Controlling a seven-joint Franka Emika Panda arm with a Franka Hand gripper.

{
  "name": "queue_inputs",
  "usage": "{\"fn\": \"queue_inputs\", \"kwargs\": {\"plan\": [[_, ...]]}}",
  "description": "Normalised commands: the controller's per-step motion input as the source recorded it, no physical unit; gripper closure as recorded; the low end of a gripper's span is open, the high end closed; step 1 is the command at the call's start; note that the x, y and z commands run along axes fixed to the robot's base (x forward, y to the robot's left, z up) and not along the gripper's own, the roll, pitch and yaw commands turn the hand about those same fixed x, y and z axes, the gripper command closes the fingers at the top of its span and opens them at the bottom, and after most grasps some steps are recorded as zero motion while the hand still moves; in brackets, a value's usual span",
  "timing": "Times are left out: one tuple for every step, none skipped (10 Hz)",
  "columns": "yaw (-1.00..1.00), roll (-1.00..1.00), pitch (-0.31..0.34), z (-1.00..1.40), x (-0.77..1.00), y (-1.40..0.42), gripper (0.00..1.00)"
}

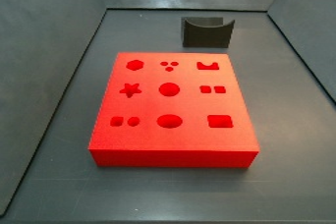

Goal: Insert the 3 prong object.

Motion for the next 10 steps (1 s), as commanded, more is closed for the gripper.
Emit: {"fn": "queue_inputs", "kwargs": {"plan": [[0.18,0.0,-0.011,-0.16,0.15,0.18,1.0],[0.58,0.11,-0.003,-0.21,0.39,0.15,1.0],[0.81,0.08,0.0,-0.23,0.22,0.01,1.0],[0.97,0.08,-0.007,-0.25,0.03,0.0,1.0],[1.0,0.06,-0.021,-0.29,0.0,0.0,1.0],[1.0,0.15,-0.031,-0.25,0.0,0.0,1.0],[0.74,0.39,0.0,0.0,0.02,0.0,1.0],[0.26,0.36,0.081,-0.36,0.13,0.47,1.0],[0.1,0.36,0.066,-0.42,0.17,0.58,1.0],[0.09,0.32,0.043,-0.54,0.0,0.65,1.0]]}}
